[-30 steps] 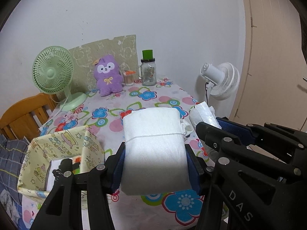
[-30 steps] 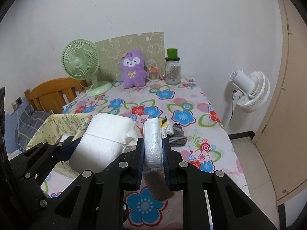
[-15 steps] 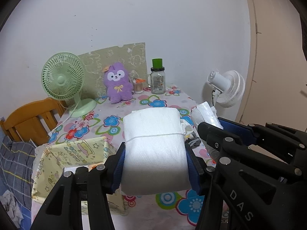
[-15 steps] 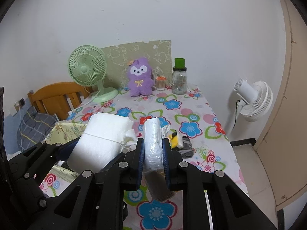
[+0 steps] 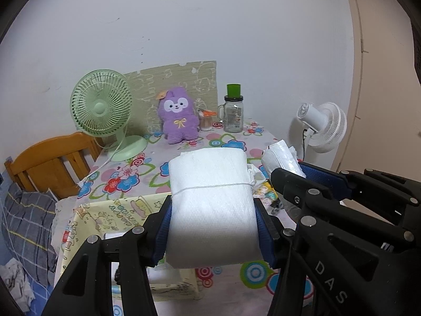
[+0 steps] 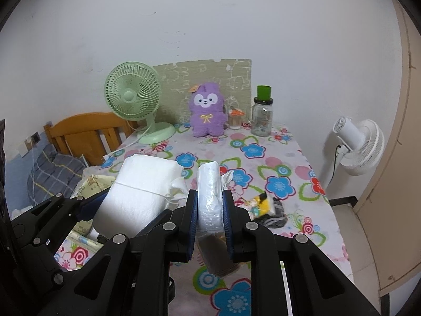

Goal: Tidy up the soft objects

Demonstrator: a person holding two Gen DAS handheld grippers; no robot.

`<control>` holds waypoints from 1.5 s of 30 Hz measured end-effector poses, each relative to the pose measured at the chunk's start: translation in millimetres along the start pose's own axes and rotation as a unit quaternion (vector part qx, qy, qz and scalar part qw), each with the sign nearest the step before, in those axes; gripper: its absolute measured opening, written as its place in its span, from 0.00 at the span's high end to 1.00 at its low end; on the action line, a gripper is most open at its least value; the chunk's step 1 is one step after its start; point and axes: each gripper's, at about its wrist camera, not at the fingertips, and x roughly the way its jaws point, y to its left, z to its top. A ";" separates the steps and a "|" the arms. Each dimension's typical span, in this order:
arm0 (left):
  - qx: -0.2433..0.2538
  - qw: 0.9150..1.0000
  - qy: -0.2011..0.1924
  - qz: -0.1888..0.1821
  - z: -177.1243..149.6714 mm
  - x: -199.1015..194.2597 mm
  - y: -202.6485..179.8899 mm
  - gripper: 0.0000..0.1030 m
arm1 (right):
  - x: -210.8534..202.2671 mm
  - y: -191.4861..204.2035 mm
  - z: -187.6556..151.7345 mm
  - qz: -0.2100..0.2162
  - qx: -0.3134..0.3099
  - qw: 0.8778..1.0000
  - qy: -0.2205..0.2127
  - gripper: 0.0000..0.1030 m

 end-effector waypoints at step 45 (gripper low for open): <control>-0.058 0.996 0.063 0.041 -30.8 43.9 132.4 0.43 | 101.8 123.0 8.7 0.055 -0.046 0.995 0.067 0.80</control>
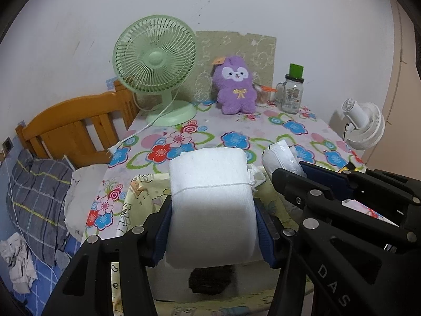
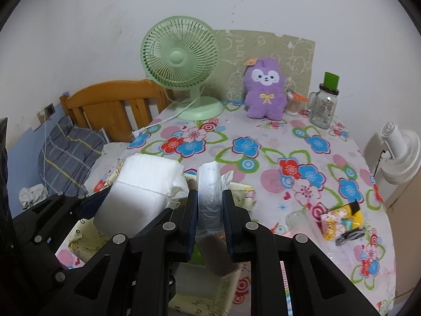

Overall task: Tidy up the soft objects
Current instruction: 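Open both tools to drop the white pads into the box, then withdraw both tools from the box toward the clear pack and yellow bag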

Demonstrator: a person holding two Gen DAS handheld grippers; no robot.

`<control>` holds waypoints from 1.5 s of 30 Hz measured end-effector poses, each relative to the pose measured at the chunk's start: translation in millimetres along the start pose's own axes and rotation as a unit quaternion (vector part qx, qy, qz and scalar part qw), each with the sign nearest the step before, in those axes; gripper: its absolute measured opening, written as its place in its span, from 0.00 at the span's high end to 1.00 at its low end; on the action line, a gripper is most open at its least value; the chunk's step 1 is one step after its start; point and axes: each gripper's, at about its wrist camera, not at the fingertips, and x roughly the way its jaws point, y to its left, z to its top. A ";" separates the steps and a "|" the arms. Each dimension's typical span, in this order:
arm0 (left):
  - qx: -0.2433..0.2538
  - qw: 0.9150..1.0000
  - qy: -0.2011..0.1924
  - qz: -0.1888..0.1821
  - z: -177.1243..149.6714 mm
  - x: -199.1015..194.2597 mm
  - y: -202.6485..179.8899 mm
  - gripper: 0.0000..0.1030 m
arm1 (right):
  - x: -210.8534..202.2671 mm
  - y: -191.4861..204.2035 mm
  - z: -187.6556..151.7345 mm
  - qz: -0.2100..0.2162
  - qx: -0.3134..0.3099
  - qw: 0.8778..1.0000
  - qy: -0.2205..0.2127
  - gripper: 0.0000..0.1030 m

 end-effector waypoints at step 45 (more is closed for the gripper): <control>0.019 1.000 -0.008 -0.007 -5.8 -16.3 -36.9 0.12 | -26.7 -27.8 -16.9 -0.058 0.015 0.998 -0.025 0.13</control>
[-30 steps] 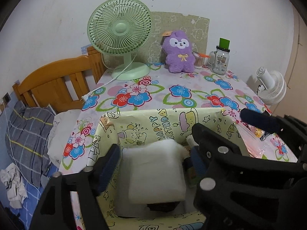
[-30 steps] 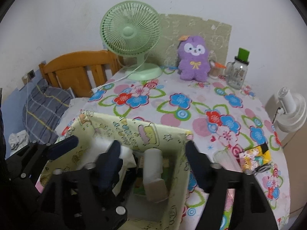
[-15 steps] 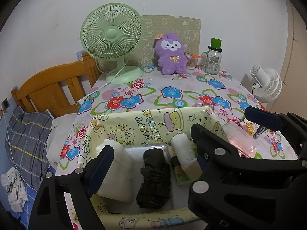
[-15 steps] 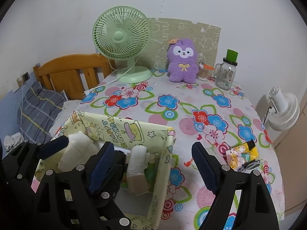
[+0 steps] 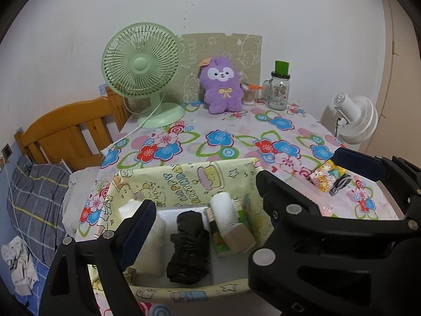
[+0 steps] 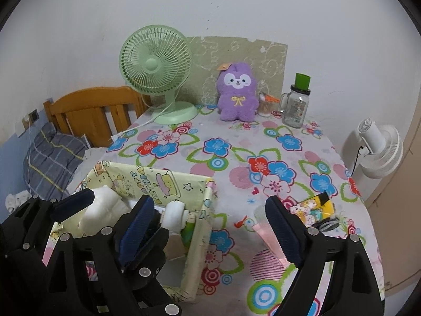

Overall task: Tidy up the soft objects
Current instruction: 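Withdraw both tools from the box toward the clear pack and yellow bag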

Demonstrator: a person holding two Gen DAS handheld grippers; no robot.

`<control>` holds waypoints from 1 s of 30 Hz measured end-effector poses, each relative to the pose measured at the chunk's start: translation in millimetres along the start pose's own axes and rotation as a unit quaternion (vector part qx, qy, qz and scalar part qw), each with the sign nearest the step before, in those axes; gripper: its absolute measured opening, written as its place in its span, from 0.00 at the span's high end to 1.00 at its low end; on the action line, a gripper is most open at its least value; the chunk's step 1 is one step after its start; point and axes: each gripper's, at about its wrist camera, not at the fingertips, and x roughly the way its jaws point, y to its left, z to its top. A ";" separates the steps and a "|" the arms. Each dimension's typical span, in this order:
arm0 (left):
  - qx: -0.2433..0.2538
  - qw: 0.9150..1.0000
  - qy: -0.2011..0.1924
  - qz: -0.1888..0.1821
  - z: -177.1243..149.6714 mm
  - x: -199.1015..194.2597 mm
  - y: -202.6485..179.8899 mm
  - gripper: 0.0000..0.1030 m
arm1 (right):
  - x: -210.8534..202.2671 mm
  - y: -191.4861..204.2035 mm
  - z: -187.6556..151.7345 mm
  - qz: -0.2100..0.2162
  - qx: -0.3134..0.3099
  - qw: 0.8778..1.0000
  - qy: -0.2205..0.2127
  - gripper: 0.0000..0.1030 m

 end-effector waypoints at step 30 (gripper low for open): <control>0.019 0.999 -0.030 -0.013 8.5 -35.5 -67.7 0.12 | -56.1 -59.9 -5.4 -0.013 0.010 0.999 -0.046 0.05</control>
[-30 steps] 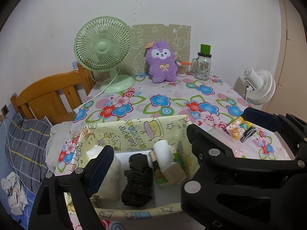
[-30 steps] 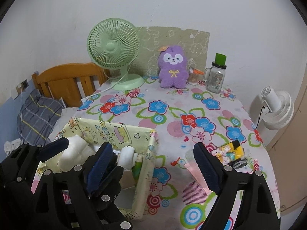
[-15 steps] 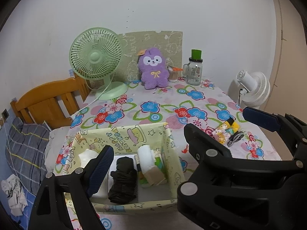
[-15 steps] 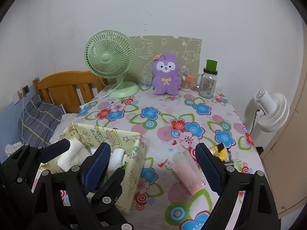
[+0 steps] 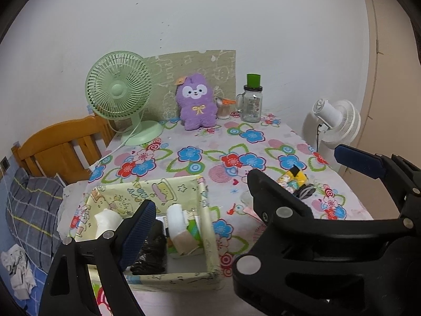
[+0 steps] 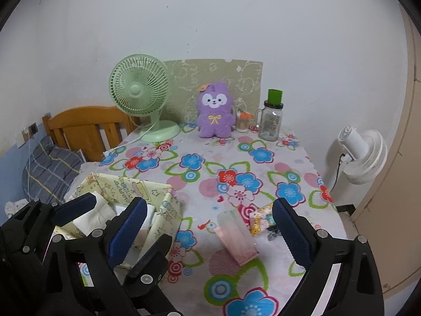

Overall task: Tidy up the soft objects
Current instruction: 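Withdraw both tools from the box toward the clear pack and yellow bag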

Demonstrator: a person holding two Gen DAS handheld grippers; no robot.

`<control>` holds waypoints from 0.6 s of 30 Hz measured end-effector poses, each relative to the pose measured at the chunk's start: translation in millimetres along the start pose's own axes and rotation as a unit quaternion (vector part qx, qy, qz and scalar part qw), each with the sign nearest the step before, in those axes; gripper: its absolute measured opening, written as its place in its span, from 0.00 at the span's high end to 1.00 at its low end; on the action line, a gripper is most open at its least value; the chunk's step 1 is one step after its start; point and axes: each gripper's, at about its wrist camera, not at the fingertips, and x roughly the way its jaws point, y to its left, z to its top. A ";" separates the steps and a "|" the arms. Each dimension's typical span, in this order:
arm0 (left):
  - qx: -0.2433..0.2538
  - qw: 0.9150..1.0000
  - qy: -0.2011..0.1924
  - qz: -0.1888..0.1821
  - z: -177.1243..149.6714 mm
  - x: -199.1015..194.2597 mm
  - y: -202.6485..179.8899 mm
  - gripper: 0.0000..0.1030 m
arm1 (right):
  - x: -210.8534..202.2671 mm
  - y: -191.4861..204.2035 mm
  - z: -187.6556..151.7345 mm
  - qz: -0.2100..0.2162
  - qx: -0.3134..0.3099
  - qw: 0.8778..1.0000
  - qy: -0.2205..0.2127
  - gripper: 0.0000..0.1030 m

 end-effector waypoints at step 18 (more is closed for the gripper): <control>0.014 1.000 -0.004 -0.023 6.4 5.5 -43.3 0.12 | -10.6 -45.4 -6.2 -0.017 0.011 1.000 -0.012 0.05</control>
